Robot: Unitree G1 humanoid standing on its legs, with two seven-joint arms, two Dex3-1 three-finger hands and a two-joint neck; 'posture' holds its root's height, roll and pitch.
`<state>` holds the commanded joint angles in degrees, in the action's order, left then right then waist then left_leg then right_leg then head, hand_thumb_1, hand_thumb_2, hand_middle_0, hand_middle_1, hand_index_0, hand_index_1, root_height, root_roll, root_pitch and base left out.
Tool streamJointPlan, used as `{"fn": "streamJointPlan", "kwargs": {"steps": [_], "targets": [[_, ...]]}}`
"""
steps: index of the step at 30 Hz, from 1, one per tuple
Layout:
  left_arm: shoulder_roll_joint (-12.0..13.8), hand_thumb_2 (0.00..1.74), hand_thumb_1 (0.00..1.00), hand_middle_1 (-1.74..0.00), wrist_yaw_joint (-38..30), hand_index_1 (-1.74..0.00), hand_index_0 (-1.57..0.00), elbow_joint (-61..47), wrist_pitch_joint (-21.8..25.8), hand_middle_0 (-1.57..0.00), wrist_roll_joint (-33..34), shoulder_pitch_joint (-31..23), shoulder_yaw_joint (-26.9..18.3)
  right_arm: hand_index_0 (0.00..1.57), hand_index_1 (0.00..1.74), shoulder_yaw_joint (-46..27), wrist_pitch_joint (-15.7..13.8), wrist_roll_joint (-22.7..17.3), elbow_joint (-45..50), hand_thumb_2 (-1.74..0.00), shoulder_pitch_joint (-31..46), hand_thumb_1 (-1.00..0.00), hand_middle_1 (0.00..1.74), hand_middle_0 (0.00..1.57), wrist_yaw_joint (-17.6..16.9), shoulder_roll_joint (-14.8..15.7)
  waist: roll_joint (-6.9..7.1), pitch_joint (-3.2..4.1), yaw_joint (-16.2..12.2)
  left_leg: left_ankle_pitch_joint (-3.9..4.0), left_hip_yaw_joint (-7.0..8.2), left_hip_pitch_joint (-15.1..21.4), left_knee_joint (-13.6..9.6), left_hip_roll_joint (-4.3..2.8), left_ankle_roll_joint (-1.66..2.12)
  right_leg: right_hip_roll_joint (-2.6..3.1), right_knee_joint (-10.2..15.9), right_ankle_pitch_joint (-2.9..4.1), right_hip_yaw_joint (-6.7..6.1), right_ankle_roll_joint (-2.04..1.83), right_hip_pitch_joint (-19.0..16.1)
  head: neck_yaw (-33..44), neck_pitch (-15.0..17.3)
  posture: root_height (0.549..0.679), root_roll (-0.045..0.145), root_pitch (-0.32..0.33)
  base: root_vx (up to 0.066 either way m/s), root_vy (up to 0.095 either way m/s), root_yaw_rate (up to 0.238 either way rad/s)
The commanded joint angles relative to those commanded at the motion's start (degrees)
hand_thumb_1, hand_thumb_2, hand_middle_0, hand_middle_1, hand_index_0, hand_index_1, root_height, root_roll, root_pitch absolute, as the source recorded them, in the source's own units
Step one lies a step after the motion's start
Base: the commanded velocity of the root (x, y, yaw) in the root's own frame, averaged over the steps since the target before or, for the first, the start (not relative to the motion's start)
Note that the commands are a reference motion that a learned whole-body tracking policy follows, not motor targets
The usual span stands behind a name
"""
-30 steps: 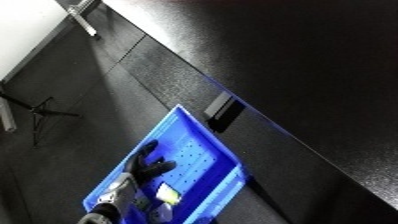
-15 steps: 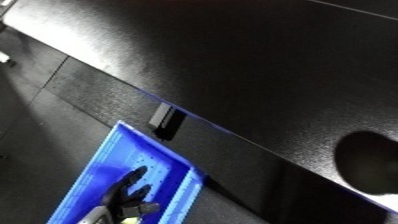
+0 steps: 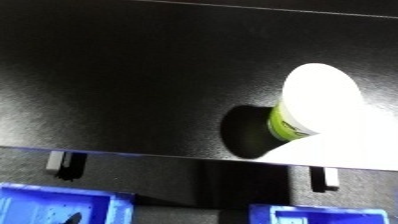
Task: Pick up the object and place it into the box
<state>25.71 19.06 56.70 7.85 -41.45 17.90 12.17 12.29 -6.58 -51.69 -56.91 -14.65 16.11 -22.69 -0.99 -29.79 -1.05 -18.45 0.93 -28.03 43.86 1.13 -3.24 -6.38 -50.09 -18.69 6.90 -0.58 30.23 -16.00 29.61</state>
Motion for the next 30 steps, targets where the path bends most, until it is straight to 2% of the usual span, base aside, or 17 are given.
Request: {"fn": "streamJointPlan", "kwargs": {"steps": [6, 11, 17, 20, 23, 27, 30], "targets": [[-0.4, 0.00, 0.00, 0.00, -1.1, 0.00, 0.00, -1.2, -0.4, 0.00, -0.3, -1.5, 0.3, 0.00, 0.00, 0.5, 0.0, 2.9, 1.8, 0.00, -0.4, 0.00, 0.00, 0.00, 1.0, -0.9, -0.41, 0.00, -0.6, -0.75, 0.47, 0.6, 0.5, -0.11, -0.24, 0.35, -0.4, -0.43, -0.42, 0.35, -0.4, -4.0, 0.6, 0.623, 0.023, 0.027, -0.007, 0.025, -0.133], [-0.2, 0.00, 0.00, 0.00, -2.0, 0.00, 0.00, -2.5, -1.1, 0.00, -0.7, -2.4, 0.4, 0.00, 0.00, 1.8, 1.2, 5.2, 6.1, 0.00, -0.6, 0.00, 0.00, 0.00, 3.0, -2.3, -0.55, 0.00, -1.0, -1.02, 0.56, 0.9, 0.6, -0.17, -0.17, 0.48, -0.3, -0.59, -0.60, 0.62, -0.7, -4.7, 5.3, 0.624, 0.026, 0.028, -0.029, 0.008, -0.059], [0.5, 0.00, 0.00, 0.00, -3.6, 0.00, 0.00, -4.7, -1.4, 0.00, -1.4, -3.6, 0.7, 0.00, 0.00, 5.1, 5.8, 7.1, 16.9, 0.00, 1.3, 0.00, 0.00, 0.00, 7.5, -5.0, -0.15, 0.00, -1.8, -1.12, 0.43, 1.1, 0.3, -0.29, -0.11, 0.49, 0.1, -0.78, -0.79, 0.72, -1.0, -2.9, 10.4, 0.625, 0.031, 0.032, -0.028, -0.002, -0.044], [1.2, 0.00, 0.00, 0.00, -3.4, 0.00, 0.00, -4.1, -1.0, 0.00, -1.8, -3.9, 0.0, 0.00, 0.00, 6.3, 8.8, 8.2, 22.2, 0.00, 2.7, 0.00, 0.00, 0.00, 11.1, -6.7, 0.34, 0.00, -2.4, -0.99, 0.54, 1.2, 0.1, -0.59, 0.05, 0.42, 0.4, -0.72, -0.77, 0.68, -1.0, -1.6, 12.7, 0.626, 0.032, 0.034, -0.023, 0.004, -0.078], [1.7, 0.00, 0.00, 0.00, -3.1, 0.00, 0.00, -3.0, -0.5, 0.00, -2.1, -4.1, -0.6, 0.00, 0.00, 6.8, 11.7, 8.1, 26.4, 0.00, 4.0, 0.00, 0.00, 0.00, 15.6, -8.4, 0.85, 0.00, -2.8, -0.91, 0.73, 1.3, 0.1, -1.02, 0.29, 0.19, 0.6, -0.75, -0.68, 0.62, -1.2, -0.4, 13.7, 0.626, 0.033, 0.032, -0.003, 0.003, -0.067], [2.3, 0.00, 0.00, 0.00, -2.7, 0.00, 0.00, -2.1, 0.4, 0.00, -2.3, -5.0, -1.5, 0.00, 0.00, 6.3, 15.8, 5.0, 33.9, 0.00, 5.9, 0.00, 0.00, 0.00, 22.5, -9.7, 1.44, 0.00, -3.4, -0.77, 1.05, 1.8, -0.2, -1.55, 0.66, 0.03, 0.7, -0.86, -0.57, 0.49, -1.6, 0.7, 13.6, 0.627, 0.033, 0.030, 0.006, -0.005, -0.060], [2.5, 0.00, 0.00, 0.00, -1.6, 0.00, 0.00, -0.7, 1.5, 0.00, -2.7, -5.9, -2.0, 0.00, 0.00, 5.6, 19.1, 2.7, 39.8, 0.00, 6.6, 0.00, 0.00, 0.00, 29.3, -10.7, 1.71, 0.00, -3.8, -0.69, 1.29, 2.1, -0.5, -1.86, 0.93, 0.11, 0.8, -1.04, -0.57, 0.45, -1.8, 1.8, 13.0, 0.627, 0.033, 0.029, 0.013, 0.009, -0.080]]}}
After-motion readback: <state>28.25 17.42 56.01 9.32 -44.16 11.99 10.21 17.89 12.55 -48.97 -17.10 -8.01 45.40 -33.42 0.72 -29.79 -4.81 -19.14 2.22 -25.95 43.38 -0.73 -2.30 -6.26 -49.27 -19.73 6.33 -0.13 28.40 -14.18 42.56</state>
